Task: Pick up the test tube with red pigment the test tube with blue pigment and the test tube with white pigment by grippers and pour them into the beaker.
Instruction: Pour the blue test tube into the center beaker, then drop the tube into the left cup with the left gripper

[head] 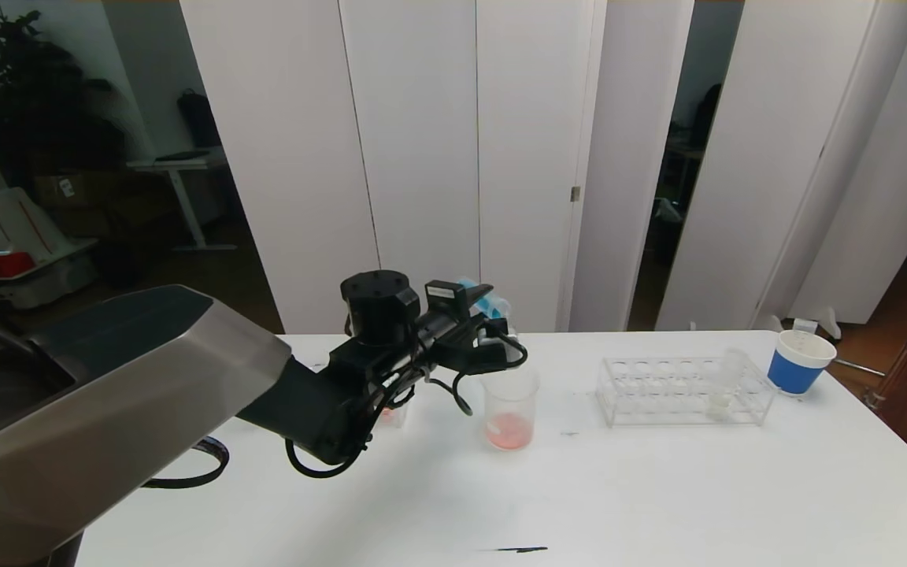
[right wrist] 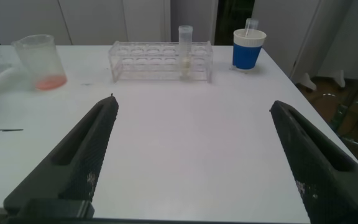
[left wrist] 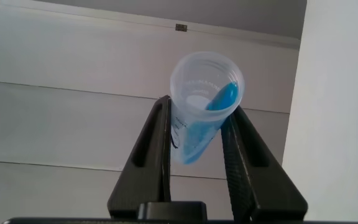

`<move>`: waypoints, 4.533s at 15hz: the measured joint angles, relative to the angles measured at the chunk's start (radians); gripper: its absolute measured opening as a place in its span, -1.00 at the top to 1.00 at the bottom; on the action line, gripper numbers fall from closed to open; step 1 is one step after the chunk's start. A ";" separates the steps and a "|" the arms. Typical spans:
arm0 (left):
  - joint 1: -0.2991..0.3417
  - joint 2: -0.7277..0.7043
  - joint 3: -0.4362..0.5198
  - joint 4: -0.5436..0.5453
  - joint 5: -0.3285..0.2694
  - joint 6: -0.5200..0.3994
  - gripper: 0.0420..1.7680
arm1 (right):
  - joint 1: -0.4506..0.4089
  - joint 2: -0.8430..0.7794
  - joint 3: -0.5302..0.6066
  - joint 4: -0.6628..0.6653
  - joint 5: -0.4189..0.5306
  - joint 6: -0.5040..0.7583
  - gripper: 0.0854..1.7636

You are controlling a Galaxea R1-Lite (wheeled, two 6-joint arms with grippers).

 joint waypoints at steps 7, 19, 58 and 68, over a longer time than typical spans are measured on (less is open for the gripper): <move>-0.008 0.013 0.002 -0.050 0.005 0.013 0.38 | 0.000 0.000 0.000 0.000 0.000 0.000 -0.98; -0.009 0.022 -0.009 -0.068 0.007 0.023 0.38 | 0.000 0.000 0.000 0.000 0.000 0.000 -0.98; -0.013 -0.023 -0.016 -0.089 0.091 0.042 0.38 | 0.000 0.000 0.000 0.000 0.000 0.000 -0.98; -0.012 -0.226 -0.043 0.227 0.427 -0.531 0.38 | 0.000 0.000 0.000 0.000 0.000 0.000 -0.98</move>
